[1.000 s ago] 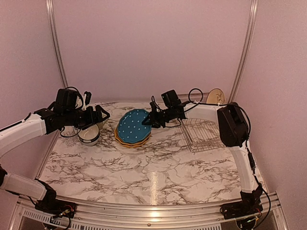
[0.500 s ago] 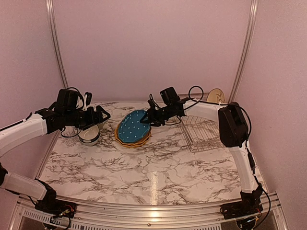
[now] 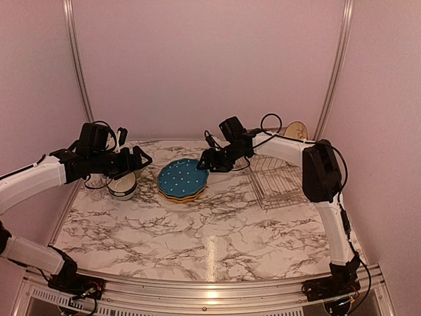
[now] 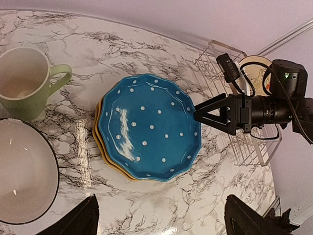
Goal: Unload the mixed dishes from the dish rack
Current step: Place the plate with another plate, then grab the plate from the dish rack.
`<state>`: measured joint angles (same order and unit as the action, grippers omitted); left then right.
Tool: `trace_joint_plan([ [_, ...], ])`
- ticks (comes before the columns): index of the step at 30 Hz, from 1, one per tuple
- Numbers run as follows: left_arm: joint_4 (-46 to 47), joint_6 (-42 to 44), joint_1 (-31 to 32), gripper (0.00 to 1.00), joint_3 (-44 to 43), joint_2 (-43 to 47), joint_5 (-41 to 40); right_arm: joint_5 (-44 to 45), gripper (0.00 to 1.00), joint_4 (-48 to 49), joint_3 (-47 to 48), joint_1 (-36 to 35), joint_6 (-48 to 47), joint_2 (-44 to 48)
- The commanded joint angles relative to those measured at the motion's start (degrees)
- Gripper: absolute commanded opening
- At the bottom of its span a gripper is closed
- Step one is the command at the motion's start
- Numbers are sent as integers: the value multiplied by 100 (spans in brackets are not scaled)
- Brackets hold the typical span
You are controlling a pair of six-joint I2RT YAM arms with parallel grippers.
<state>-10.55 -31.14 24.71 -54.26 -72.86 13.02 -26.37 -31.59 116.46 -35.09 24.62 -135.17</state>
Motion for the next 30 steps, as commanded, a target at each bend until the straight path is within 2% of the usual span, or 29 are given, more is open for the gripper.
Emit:
trace_joint_plan([
  [1,44,-8,36,91,9,-34,-21,787,70,-293,212,-54,-698,739],
  [8,26,-12,34,91,-32,-99,14,2297,82,-531,-142,-52,-1565,1658],
  [14,90,-8,40,92,-76,-213,85,4535,90,-556,-944,65,-2107,2343],
  [18,47,49,47,92,-70,-202,17,5435,90,-1017,-1106,500,-2148,2429],
  [27,11,66,50,92,-78,-195,-3,7235,91,-1103,-1584,1437,-2134,2758],
  [30,17,81,47,92,-144,-270,-3,7344,91,-965,-1501,1685,-2238,2605],
])
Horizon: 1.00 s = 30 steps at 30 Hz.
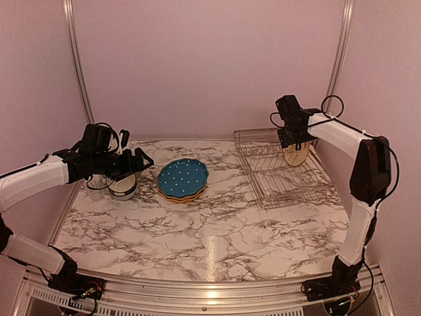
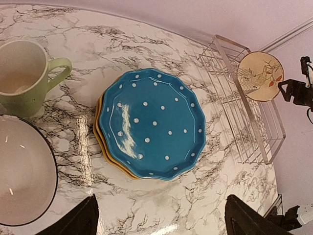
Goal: Unload the mixed dishes from the dish rack
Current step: Grab the plate from the dish rack.
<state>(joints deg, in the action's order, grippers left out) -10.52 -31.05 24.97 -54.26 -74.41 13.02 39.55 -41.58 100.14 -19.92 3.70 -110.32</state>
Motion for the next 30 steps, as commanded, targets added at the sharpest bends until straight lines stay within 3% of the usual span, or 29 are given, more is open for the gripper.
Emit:
trace_joint_plan([
  [1,-2,66,19,92,-187,-150,38,740,91,34,213,260,-145,40],
  [7,-20,55,18,92,-31,-14,-26,2,87,379,486,723,-229,-280],
  [14,-204,129,17,92,-134,116,-159,-262,76,310,1165,1054,-209,-881],
  [20,-187,119,20,92,-159,15,-84,-775,63,441,1328,1210,-133,-1110],
  [23,-182,117,17,92,-133,16,-113,-827,49,493,1293,1232,-83,-1151],
  [30,-235,128,22,92,-212,42,-143,-894,32,483,1315,1270,-2,-1182],
])
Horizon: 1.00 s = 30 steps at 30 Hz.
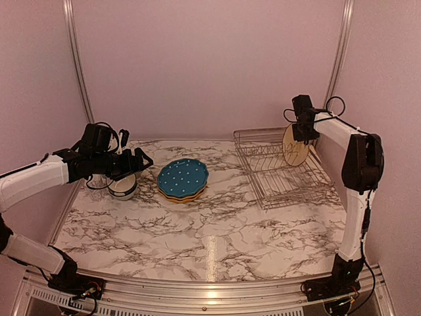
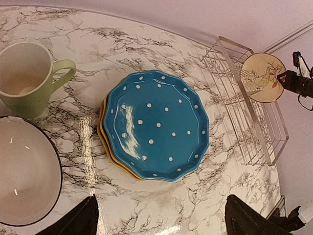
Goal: Unload the mixed dishes from the dish rack
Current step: Grab the plate from the dish rack.
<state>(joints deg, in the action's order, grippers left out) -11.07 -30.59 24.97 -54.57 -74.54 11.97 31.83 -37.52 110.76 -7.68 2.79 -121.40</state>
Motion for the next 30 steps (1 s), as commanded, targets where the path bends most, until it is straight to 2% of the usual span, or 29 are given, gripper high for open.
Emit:
trace_joint_plan([
  [1,-192,94,17,92,-173,56,-59,-146,30,96,238,47,79,-64],
  [7,-58,-24,25,92,-126,53,52,-325,13,150,242,47,-134,3],
  [13,-123,24,26,92,-209,28,-3,-426,2,258,60,49,-183,270],
  [22,-14,-60,46,92,-221,-7,89,-413,0,208,-1,-42,-194,811],
  [30,-104,39,56,92,-397,-175,84,759,0,286,-298,-400,-551,1351],
])
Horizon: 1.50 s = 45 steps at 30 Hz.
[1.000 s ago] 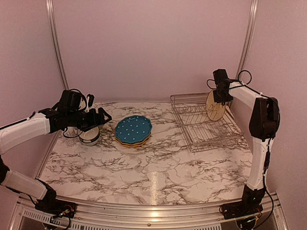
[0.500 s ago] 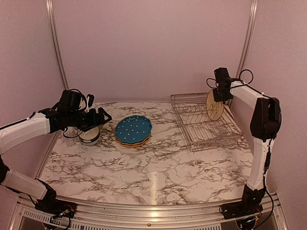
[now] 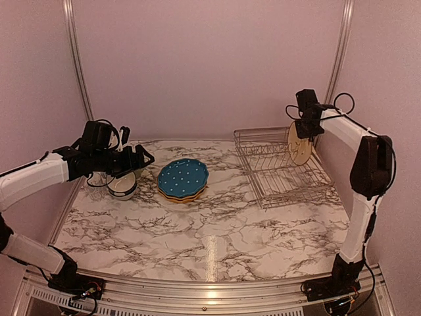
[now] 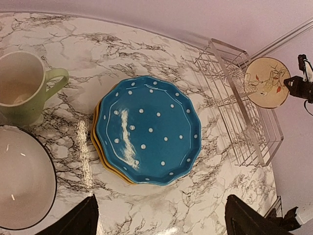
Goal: Unload the mixed dishes from the dish rack
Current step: Grab the plate from the dish rack, then place the plate with another plate.
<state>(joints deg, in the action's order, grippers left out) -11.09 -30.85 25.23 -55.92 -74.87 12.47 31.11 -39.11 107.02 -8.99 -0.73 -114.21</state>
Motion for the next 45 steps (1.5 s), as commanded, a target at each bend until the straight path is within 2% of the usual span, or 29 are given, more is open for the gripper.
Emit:
trace_joint_plan([
  [1,-85,56,30,92,-271,-164,50,1033,0,456,54,-327,-267,668],
  [7,23,23,46,92,-233,-243,98,1635,0,550,-198,-578,-559,916],
  [16,10,40,43,92,-236,-257,87,1483,0,488,-257,-745,-516,1371],
  [21,27,35,47,92,-217,-266,98,1070,0,424,-110,-770,-389,1615],
  [25,46,27,50,92,-217,-265,101,174,0,444,-39,-771,-114,1821],
  [29,33,32,47,92,-202,-231,101,-1203,0,709,-150,-771,175,2016],
  [36,-22,57,43,92,-118,-109,15,-2961,0,1197,-315,-762,912,2026],
  [45,19,62,46,92,-86,-97,28,-6114,0,2704,-871,-807,2763,1402],
])
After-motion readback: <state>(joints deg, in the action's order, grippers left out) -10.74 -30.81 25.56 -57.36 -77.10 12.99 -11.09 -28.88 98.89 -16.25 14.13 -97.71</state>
